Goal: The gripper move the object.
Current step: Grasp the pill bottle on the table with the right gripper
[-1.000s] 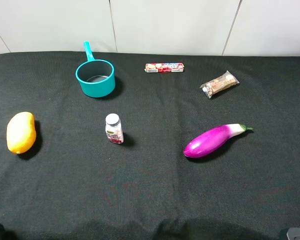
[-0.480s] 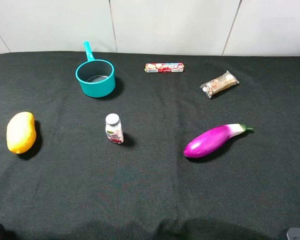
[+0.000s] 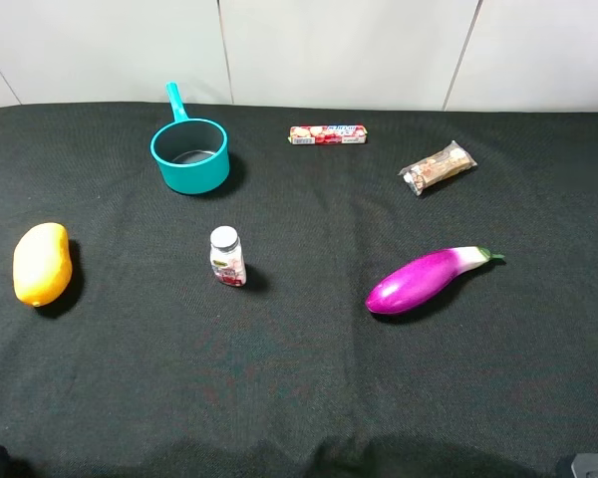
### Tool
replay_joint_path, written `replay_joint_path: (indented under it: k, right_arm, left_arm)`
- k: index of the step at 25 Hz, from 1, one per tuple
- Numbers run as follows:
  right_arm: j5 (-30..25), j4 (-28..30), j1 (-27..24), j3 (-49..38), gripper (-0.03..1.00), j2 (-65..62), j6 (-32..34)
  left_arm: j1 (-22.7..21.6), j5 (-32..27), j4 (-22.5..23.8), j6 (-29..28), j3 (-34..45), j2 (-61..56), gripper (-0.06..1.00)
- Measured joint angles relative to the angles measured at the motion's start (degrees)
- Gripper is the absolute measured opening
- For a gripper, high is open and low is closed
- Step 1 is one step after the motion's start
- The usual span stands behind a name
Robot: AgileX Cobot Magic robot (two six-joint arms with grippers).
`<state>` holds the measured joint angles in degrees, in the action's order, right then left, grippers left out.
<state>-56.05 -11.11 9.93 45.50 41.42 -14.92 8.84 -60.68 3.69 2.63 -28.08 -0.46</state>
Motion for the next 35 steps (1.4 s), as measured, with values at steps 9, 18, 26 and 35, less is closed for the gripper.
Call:
replay_joint_path:
  k: [9,18,26,35]
  right_arm:
    - [1.2,3.4,11.4,6.9,0.69,13.4,-0.1]
    - [3.5,7.1,21.8,14.2,0.69,26.7,-0.1]
    - [3.5,9.8,30.3,22.3,0.69,37.0,-0.1]
    - [0.2,9.7,36.9,30.5,0.69,47.4,-0.1]
  left_arm:
    - [0.0,0.0,0.0,0.0,0.0,0.0,0.99]
    - [0.0,0.0,0.0,0.0,0.0,0.0,0.99]
    - [0.0,0.0,0.0,0.0,0.0,0.0,0.99]
    - [0.0,0.0,0.0,0.0,0.0,0.0,0.99]
